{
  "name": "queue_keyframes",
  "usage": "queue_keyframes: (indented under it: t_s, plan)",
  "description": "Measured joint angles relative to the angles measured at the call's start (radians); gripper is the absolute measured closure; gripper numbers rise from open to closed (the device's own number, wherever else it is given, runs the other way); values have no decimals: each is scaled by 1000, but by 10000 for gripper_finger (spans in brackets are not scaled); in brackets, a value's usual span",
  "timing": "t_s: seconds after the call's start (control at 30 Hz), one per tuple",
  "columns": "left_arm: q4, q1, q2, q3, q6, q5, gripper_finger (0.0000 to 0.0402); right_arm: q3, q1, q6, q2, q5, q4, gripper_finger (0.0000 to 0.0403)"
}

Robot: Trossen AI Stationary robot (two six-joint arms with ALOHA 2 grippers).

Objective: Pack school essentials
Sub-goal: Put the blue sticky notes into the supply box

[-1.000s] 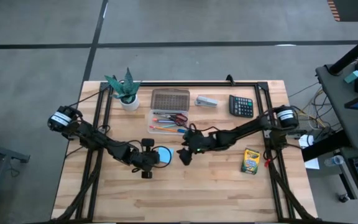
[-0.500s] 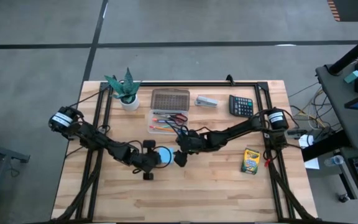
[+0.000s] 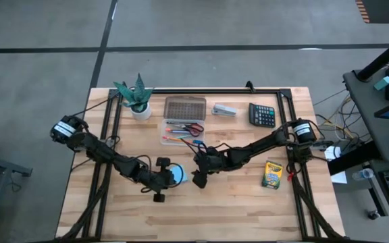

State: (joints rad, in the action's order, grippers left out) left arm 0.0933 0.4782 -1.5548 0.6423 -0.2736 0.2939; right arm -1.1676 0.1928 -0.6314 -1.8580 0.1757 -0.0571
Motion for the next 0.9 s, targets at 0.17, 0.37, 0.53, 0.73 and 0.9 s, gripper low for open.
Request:
queue_keyframes:
  t_s: [0.17, 0.37, 0.53, 0.73, 0.9]
  plan:
    - [-10, 6, 20, 4, 17, 0, 401, 0, -2, -12, -2, 1, 38, 147]
    - [-175, 10, 39, 2, 0, 55, 402, 1, -15, -23, -10, 7, 117, 140]
    - [-191, 6, 37, -14, -9, 65, 402, 0, -25, -11, -10, 11, 160, 140]
    - [-184, 6, 37, -24, -10, 89, 402, 0, -4, 175, -10, 11, 175, 150]
    - [-162, 6, 37, -56, -35, 122, 402, 12, 37, 285, -10, 8, 198, 159]
